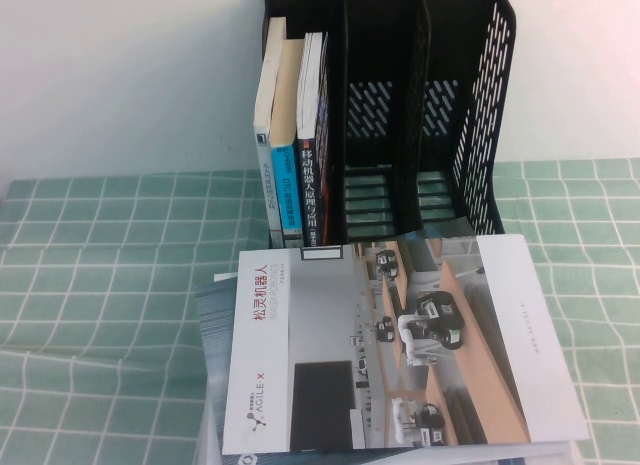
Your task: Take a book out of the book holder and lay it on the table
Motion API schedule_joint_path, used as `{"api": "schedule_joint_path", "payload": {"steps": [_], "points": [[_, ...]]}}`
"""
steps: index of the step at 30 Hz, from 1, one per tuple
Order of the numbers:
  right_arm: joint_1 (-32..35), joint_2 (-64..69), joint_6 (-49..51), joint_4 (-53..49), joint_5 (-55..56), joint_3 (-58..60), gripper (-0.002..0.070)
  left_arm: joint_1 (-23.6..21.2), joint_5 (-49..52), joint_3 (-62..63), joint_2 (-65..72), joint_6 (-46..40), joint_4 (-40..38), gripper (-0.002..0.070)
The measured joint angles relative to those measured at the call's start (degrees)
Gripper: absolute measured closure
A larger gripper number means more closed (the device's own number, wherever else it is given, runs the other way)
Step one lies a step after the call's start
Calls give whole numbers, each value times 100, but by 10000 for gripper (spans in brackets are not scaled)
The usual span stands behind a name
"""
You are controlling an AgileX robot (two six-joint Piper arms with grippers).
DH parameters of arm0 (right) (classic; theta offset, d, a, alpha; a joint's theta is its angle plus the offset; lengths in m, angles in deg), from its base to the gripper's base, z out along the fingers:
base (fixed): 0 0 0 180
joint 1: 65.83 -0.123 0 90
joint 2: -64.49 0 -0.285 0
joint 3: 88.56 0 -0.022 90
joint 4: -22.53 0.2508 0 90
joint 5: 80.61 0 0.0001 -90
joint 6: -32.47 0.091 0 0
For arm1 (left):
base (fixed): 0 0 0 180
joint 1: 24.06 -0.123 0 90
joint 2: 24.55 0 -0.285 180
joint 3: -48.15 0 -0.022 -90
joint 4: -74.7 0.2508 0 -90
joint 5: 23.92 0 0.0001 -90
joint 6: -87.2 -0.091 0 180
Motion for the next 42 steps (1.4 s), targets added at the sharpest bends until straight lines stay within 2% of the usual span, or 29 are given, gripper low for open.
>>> {"api": "schedule_joint_path", "payload": {"steps": [7,11,15,21,25,28,33,42], "points": [[54,-80,1092,-1107,-29,56,678,0,0,0,0,0,0,678],[568,-514,1183,-1253,-29,79,678,0,0,0,0,0,8,678],[1662,-1305,632,-1095,-17,158,678,0,0,0,0,0,8,678],[3358,-1498,-1110,552,-92,251,678,0,0,-14,0,0,8,678],[4440,-1498,-1405,920,125,414,678,0,0,-37,0,0,-109,678],[5027,-1498,-1457,906,544,710,678,0,-162,-51,0,0,-660,678],[5426,-1498,-1467,922,1207,1389,678,0,-653,-268,0,0,-1445,678],[5426,-1498,-1618,1318,427,1465,678,0,-1280,-1050,0,0,-1757,678]]}}
